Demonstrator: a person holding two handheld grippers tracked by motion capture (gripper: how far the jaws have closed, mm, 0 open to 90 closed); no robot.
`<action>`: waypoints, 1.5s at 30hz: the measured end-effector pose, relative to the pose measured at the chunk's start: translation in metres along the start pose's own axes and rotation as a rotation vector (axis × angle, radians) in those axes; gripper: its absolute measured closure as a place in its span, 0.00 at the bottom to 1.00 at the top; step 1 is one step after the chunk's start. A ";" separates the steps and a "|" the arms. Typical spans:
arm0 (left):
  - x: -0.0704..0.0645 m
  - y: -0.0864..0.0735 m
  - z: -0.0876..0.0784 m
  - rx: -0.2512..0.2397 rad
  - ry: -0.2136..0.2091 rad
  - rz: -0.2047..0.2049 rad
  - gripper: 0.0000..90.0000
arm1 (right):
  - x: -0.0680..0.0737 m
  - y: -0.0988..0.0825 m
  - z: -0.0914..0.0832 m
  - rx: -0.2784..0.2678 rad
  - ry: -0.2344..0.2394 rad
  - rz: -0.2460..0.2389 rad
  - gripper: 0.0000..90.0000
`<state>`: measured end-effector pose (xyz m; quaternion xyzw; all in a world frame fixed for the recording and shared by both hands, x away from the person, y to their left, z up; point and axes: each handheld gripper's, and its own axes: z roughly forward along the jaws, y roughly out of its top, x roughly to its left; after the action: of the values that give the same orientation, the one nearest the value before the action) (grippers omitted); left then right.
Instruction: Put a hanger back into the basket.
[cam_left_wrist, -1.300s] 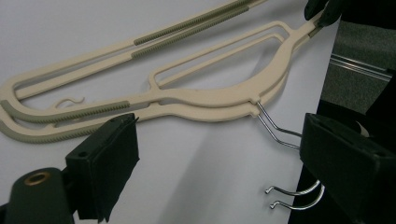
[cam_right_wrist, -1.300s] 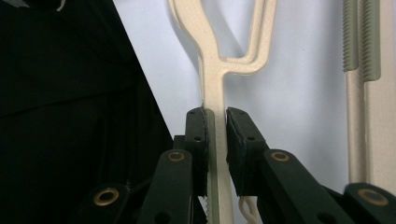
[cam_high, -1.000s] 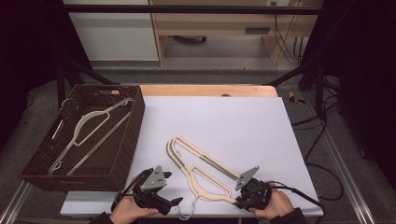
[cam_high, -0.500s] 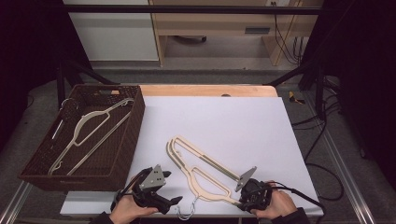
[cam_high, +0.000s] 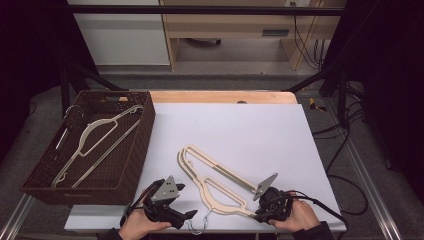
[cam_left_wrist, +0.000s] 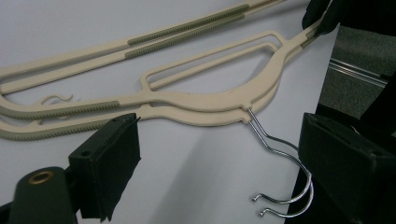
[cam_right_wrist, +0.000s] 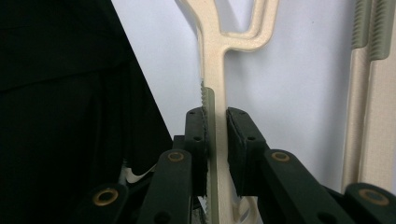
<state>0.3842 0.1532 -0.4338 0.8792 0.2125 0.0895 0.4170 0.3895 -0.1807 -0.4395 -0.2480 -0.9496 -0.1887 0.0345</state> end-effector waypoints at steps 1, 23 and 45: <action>0.000 0.000 0.000 0.001 -0.001 -0.002 0.14 | 0.000 0.000 0.001 0.006 -0.006 0.000 0.87; 0.000 -0.002 0.002 0.008 -0.006 -0.003 0.14 | -0.001 0.008 0.006 0.003 0.007 -0.003 0.88; -0.001 -0.002 0.004 0.014 -0.011 -0.002 0.14 | -0.004 0.011 0.007 -0.048 0.011 0.009 0.88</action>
<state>0.3844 0.1515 -0.4383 0.8823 0.2120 0.0828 0.4120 0.3983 -0.1706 -0.4432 -0.2520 -0.9435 -0.2126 0.0345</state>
